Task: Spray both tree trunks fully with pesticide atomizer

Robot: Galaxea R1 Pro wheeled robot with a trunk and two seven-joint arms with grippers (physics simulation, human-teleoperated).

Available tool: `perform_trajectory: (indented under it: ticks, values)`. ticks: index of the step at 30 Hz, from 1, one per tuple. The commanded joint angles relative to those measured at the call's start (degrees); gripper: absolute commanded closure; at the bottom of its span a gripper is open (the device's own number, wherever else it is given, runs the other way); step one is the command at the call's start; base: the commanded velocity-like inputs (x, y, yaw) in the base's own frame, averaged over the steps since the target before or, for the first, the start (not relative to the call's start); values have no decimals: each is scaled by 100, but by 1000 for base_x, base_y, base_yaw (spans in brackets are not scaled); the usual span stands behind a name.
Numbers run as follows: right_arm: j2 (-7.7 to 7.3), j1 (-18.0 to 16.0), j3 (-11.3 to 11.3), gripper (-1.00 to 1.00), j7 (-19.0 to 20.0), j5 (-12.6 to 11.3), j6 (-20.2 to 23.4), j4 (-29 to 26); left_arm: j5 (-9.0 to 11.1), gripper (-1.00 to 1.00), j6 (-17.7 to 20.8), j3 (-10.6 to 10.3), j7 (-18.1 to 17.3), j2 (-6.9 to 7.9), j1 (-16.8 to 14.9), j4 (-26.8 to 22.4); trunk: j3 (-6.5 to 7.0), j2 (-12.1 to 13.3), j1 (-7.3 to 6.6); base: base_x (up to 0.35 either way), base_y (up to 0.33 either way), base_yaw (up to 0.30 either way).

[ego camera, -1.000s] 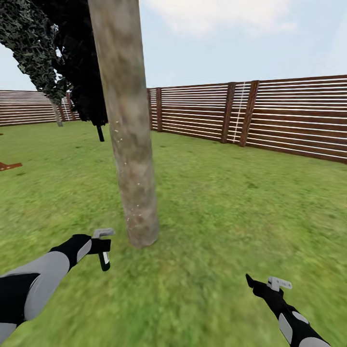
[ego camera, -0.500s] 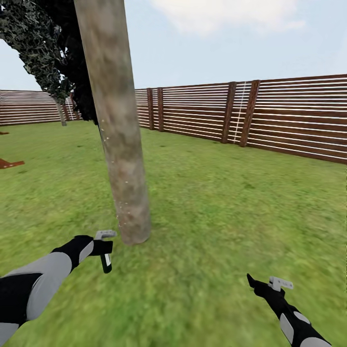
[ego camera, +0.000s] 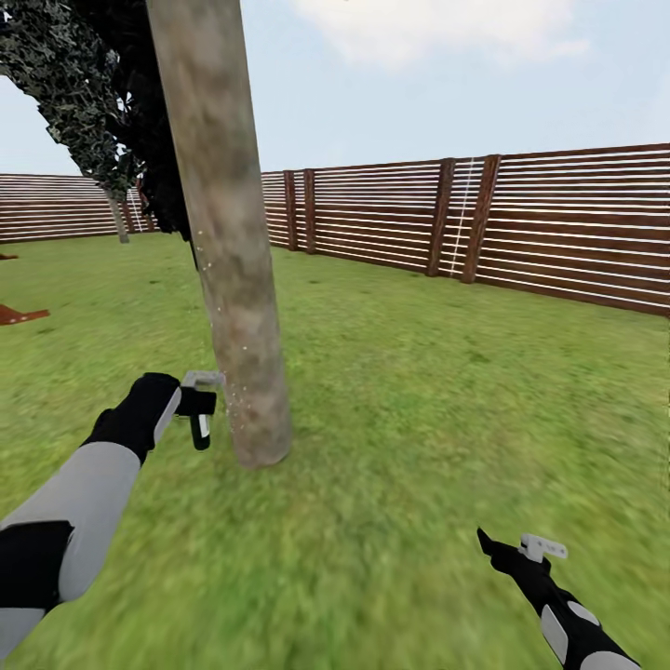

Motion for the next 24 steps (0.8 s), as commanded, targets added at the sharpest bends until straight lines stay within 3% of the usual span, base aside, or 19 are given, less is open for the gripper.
perform_trajectory:
  ticks: [1,4,10,18,20,22,24]
  values:
    - [1,0,0,-100,0,0,0,0,-13,100,151,-1,0,-24,-39,-6,0,0,0,-127,0,0]
    - [-2,0,0,-100,0,0,0,-7,-47,100,505,-8,-1,-66,-186,-17,0,0,0,-31,0,-1]
    - [0,0,0,-100,0,0,0,-7,-47,100,1049,-12,-10,-100,-803,-9,0,0,0,-2,0,-123]
    - [-4,0,0,-100,-1,0,0,-7,-39,100,1220,-43,-45,-92,-2047,51,0,0,0,0,0,-6]
    - [-5,0,0,-100,0,0,0,-3,-36,100,1230,-351,-45,-89,-2298,174,0,0,0,0,0,0]
    - [-6,0,0,-100,0,0,0,-3,-29,100,1243,-791,-51,-88,-2517,314,0,0,0,0,0,0]
    - [-4,0,0,-100,0,0,0,-2,-27,100,1246,-900,-59,-88,-2755,350,0,0,0,0,0,0]
